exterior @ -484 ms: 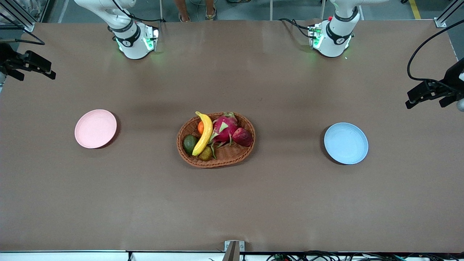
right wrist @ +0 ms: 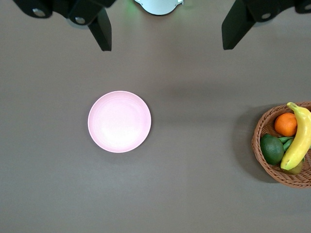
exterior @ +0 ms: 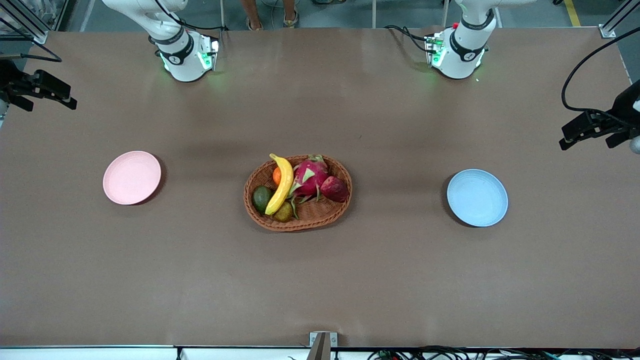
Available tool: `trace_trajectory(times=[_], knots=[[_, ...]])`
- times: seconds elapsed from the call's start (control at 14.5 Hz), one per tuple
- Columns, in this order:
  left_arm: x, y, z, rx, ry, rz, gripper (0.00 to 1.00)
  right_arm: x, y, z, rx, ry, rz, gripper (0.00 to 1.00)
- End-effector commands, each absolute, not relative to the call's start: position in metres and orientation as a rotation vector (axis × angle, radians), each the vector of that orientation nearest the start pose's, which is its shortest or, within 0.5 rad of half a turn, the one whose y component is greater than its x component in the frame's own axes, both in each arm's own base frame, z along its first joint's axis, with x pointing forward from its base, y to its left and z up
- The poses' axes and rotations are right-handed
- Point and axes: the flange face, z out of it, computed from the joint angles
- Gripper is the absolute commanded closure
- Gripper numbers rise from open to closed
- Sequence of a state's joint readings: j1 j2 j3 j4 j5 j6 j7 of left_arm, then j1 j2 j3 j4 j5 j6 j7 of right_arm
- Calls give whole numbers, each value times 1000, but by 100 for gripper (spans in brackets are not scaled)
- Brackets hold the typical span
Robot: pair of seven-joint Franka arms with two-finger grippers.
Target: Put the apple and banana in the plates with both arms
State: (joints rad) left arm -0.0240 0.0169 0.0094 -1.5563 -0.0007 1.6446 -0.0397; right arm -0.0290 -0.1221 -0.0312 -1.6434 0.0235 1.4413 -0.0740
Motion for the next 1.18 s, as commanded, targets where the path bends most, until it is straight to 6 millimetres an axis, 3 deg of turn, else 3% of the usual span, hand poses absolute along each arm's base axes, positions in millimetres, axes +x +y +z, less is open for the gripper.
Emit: trace_trajectory(times=[0.0, 0.28, 0.35, 0.42, 0.55, 0.69, 0.76, 0.9, 1.11], knots=[[563, -11, 636, -3158, -61, -110, 0, 500, -35, 648, -3124, -7, 109, 0], [570, -31, 613, -3161, -30, -30, 0, 547, -44, 587, -3111, -3, 251, 0], [574, -38, 604, -3162, -11, -5, 0, 564, -47, 563, -3110, 0, 305, 0], [577, -48, 594, -3162, -7, 24, 0, 576, -50, 549, -3118, 3, 331, 0], [586, -78, 566, -3160, -58, 102, 0, 582, -55, 537, -3106, 36, 321, 0], [592, -109, 541, -3154, -115, 168, 0, 589, -36, 529, -3098, 48, 277, 0], [595, -126, 525, -3150, -148, 201, 0, 595, -24, 517, -3083, 133, 296, 0], [599, -155, 500, -3130, -242, 251, 0, 603, 10, 503, -3021, 352, 307, 0], [596, -214, 462, -3072, -463, 289, 0, 618, 65, 478, -2980, 494, 292, 0]])
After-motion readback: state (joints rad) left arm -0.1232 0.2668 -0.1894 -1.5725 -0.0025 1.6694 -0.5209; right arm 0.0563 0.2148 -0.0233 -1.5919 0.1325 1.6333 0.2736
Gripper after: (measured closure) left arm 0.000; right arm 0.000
